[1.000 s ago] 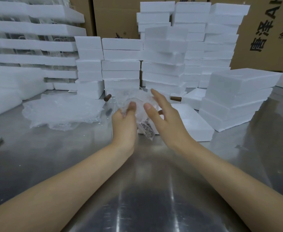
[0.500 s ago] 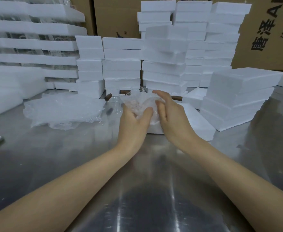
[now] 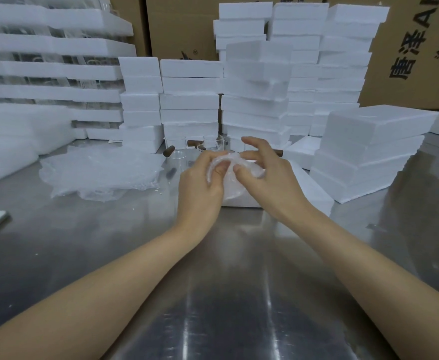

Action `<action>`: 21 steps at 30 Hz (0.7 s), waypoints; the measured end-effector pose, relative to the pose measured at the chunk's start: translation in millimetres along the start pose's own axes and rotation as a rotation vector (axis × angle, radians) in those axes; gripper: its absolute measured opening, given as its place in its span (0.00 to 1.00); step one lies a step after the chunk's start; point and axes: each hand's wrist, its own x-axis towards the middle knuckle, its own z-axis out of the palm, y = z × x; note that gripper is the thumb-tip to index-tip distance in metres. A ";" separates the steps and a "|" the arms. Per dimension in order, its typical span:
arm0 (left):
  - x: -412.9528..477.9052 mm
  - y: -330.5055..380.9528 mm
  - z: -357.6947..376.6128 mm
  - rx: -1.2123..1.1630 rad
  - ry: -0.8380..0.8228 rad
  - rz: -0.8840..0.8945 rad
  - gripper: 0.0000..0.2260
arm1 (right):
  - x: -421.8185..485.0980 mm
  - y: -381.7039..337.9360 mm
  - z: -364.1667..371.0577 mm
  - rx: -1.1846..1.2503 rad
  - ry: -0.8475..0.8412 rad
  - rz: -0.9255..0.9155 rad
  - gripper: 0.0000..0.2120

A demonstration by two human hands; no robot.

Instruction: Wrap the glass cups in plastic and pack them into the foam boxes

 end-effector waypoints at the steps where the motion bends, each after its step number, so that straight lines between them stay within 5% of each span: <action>1: 0.9 -0.7 -0.9 0.008 0.009 -0.007 0.08 | 0.2 0.0 0.0 -0.019 -0.022 0.003 0.22; 11: -3.7 3.0 -2.7 0.046 -0.218 0.081 0.18 | 3.1 2.2 -0.8 -0.051 0.017 -0.006 0.20; 21: -1.7 5.7 1.6 -0.074 -0.209 -0.051 0.16 | 0.6 3.5 -1.5 -0.199 0.079 -0.054 0.18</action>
